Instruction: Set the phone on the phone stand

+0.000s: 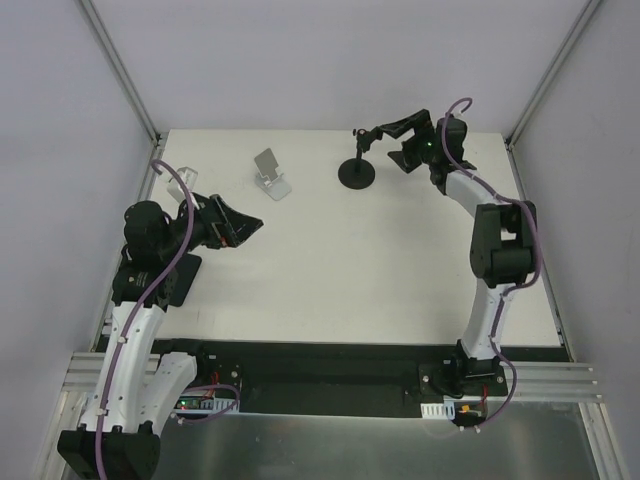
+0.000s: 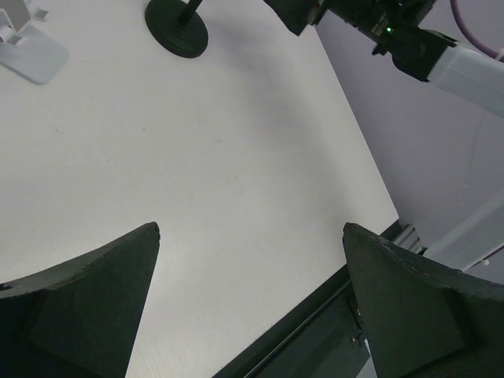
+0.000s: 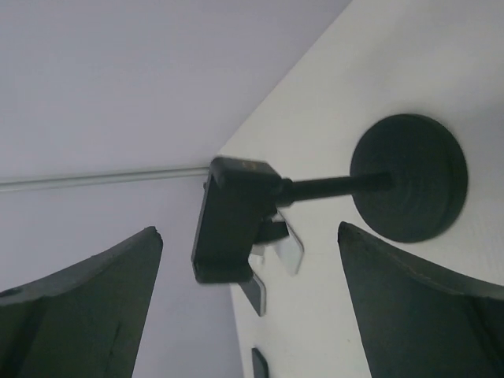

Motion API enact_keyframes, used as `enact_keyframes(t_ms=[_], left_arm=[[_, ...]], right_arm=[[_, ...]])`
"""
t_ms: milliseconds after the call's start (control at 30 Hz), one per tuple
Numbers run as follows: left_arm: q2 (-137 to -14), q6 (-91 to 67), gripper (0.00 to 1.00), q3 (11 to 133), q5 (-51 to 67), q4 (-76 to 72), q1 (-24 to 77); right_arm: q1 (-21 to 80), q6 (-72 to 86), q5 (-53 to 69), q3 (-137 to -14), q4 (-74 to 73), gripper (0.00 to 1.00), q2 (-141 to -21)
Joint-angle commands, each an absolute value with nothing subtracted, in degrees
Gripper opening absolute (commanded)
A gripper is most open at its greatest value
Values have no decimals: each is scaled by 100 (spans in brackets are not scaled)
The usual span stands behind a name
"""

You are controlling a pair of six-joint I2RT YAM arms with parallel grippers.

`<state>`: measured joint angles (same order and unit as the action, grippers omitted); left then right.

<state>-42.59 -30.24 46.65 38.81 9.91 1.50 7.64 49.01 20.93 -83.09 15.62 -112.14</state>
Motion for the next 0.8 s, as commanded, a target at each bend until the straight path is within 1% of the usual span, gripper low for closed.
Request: enact_keyframes(t_ms=[0, 67, 133, 200, 267, 333, 400, 467, 533, 567, 600, 633, 667, 700, 767], left_arm=[[-4236, -2830, 99, 4588, 4183, 756, 184], [-4271, -2821, 99, 4579, 4184, 756, 211], [-4289, -2830, 99, 4544, 4201, 747, 237], [-4289, -2839, 99, 4509, 4201, 730, 246], [-4289, -2874, 99, 4500, 4201, 721, 255], [-4298, -2909, 98, 4509, 4219, 721, 255], [-4289, -2962, 97, 4500, 4254, 712, 255], [-4271, -3032, 96, 4500, 4254, 712, 255], [-4245, -3093, 95, 4491, 4263, 712, 255], [-4236, -3163, 95, 4483, 4263, 721, 255], [-4219, -3216, 95, 4456, 4245, 721, 255], [-4210, -3278, 95, 4439, 4228, 712, 264], [-4253, -3426, 94, 4421, 4193, 721, 264], [-4297, -3515, 94, 4386, 4175, 712, 264], [-4594, -3778, 93, 4386, 4236, 703, 307]], right_arm=[[817, 6126, 2522, -9463, 2541, 96, -12143], [835, 6204, 2496, -10061, 2391, 96, -12435], [861, 6319, 2479, -10518, 2189, 99, -12813], [914, 6398, 2470, -10713, 2084, 94, -13051], [984, 6434, 2470, -10881, 2004, 83, -13139], [1045, 6451, 2461, -10802, 1969, 77, -13096], [1116, 6495, 2417, -10425, 2056, 58, -12886], [1160, 6582, 2356, -9900, 2301, 42, -12623], [1186, 6696, 2294, -9477, 2539, 33, -12403], [1204, 6732, 2277, -9266, 2705, 25, -12140], [1230, 6767, 2224, -8750, 2811, 22, -11981], [1257, 6820, 2102, -8484, 2900, 20, -11797], [1309, 6864, 2031, -8238, 2996, 16, -11429], [1336, 6960, 1961, -7644, 3049, 12, -11234], [1545, 7390, 1584, -6956, 3329, 4, -10613]])
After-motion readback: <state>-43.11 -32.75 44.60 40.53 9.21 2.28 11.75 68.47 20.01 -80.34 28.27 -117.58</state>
